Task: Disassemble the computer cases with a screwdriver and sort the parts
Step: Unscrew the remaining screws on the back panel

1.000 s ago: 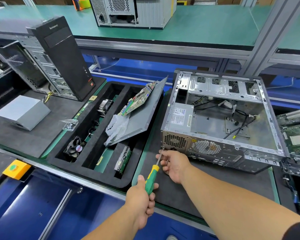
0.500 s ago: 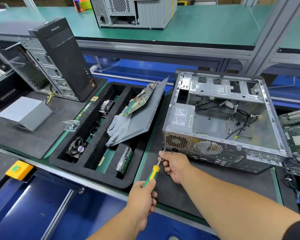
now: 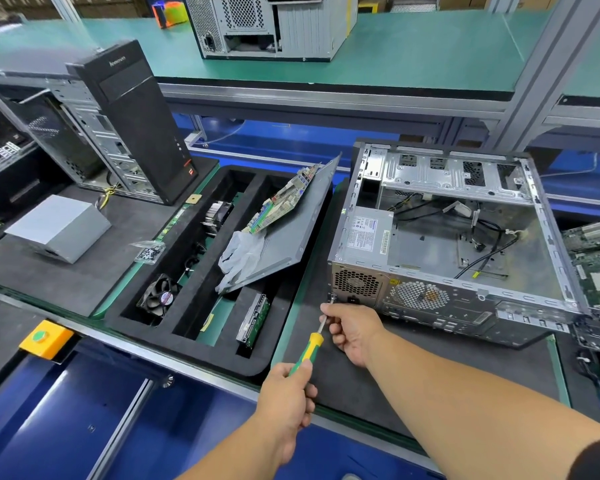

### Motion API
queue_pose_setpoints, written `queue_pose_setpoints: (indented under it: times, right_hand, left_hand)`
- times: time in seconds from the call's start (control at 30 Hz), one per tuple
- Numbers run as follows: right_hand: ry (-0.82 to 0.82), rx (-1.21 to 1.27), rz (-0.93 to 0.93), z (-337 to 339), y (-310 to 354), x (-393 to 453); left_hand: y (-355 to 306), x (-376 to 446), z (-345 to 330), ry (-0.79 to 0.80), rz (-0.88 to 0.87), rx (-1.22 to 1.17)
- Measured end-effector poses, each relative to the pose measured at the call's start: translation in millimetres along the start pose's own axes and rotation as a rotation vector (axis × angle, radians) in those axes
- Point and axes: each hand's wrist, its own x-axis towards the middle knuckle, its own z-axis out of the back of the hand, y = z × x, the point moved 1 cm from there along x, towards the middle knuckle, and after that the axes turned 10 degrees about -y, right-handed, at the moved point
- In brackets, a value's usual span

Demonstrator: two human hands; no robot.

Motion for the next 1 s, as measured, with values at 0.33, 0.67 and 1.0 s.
queue_pose_setpoints:
  times: [0.33,0.67,1.0]
  right_hand:
    - [0.058,0.066,-0.011,4,3,-5]
    - [-0.100,0.304,-0.076,33,-13,-15]
    - [0.006,0.141,-0.071,70,-8,-24]
  left_hand:
    - [0,-1,4,-0.004,-0.007,0.026]
    - [-13,-16,13,0.024,-0.040,0.109]
    - [-6,-24,-23,0.119,-0.054,0.155]
